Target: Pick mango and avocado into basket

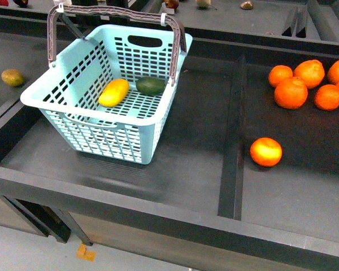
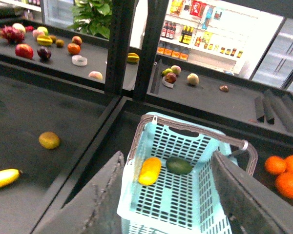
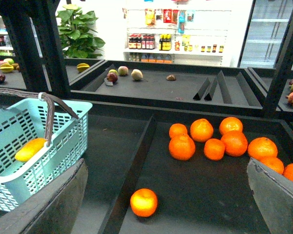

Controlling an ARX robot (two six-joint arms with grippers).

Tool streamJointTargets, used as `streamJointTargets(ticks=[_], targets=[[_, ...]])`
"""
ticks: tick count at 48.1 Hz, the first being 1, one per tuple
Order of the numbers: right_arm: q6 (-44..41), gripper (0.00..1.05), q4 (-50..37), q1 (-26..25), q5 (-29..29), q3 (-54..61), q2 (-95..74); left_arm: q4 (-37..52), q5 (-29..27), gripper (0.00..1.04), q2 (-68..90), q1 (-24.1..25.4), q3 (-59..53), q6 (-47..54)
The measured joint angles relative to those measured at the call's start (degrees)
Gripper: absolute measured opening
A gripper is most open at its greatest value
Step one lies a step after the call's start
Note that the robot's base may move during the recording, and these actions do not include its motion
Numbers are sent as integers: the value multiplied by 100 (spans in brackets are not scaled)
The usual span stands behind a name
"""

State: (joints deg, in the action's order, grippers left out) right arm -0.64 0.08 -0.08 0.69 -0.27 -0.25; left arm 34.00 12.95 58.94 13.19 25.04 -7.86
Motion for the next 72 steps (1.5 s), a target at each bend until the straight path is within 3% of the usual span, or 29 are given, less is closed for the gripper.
streamJointTargets(ticks=[13,21,23,26,47,72], targets=[[0,97,0,0,0,0,0,131,-542,3,-975,-527,-1191,658],[0,97,0,0,0,0,0,-31,-837,3,-1727,-835,-1733,702],[0,97,0,0,0,0,0,-131,-1233,3,-1915,-1104,-1834,704],[0,97,0,0,2,0,0,-271,-1257,3,-2194,-1296,-1961,723],[0,97,0,0,-2,0,0,-907,-1294,3,-3394,-1311,-2402,743],[0,97,0,0,-2,0,0,-2371,-1294,3,-4887,-1311,-2402,743]])
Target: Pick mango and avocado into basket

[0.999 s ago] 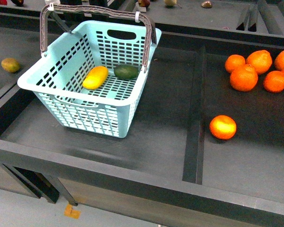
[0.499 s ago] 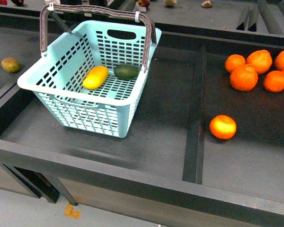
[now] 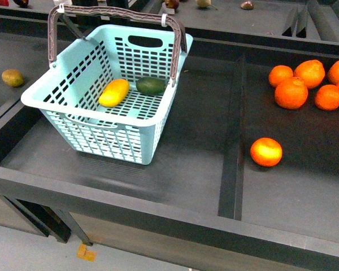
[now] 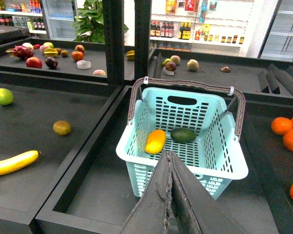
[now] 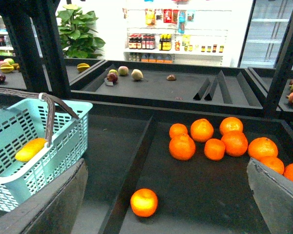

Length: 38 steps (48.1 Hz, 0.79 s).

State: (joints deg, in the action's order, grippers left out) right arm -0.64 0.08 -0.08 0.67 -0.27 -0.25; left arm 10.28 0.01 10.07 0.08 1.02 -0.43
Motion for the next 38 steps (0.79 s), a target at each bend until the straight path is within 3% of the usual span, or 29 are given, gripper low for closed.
streamJointTargets(ticks=[4,22,32,38], targets=[[0,97,0,0,-4,0,0,-946,0,3,-807,0,2,2],[0,97,0,0,-2,0,0,-1014,2,4,-981,0,2,-4],[0,97,0,0,-2,0,0,-1014,2,44,-981,0,2,0],[0,97,0,0,-2,0,0,-1016,0,74,-981,0,2,0]])
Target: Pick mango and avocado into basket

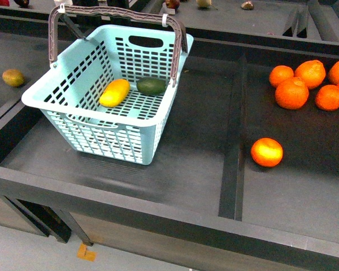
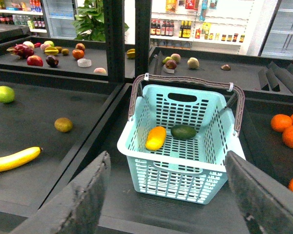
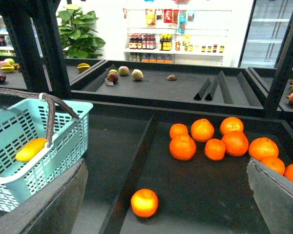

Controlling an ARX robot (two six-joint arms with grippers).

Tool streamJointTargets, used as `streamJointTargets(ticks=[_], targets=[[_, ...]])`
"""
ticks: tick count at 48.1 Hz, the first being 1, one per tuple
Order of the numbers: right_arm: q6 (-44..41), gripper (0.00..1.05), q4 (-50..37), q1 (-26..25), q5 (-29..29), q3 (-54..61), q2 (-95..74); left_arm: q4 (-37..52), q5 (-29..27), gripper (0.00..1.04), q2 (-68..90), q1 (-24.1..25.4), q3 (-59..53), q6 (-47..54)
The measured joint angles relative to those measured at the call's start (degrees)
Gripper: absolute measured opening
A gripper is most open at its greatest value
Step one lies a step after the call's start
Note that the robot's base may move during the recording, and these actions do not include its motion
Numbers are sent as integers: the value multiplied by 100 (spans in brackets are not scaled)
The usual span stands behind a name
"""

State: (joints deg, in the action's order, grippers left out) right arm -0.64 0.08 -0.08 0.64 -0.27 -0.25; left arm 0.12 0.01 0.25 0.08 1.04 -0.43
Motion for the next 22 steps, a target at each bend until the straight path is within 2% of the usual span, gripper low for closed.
streamJointTargets(ticks=[5,22], targets=[[0,97,0,0,0,0,0,0,2,99,0,0,0,2],[0,97,0,0,0,0,0,0,0,97,0,0,0,7]])
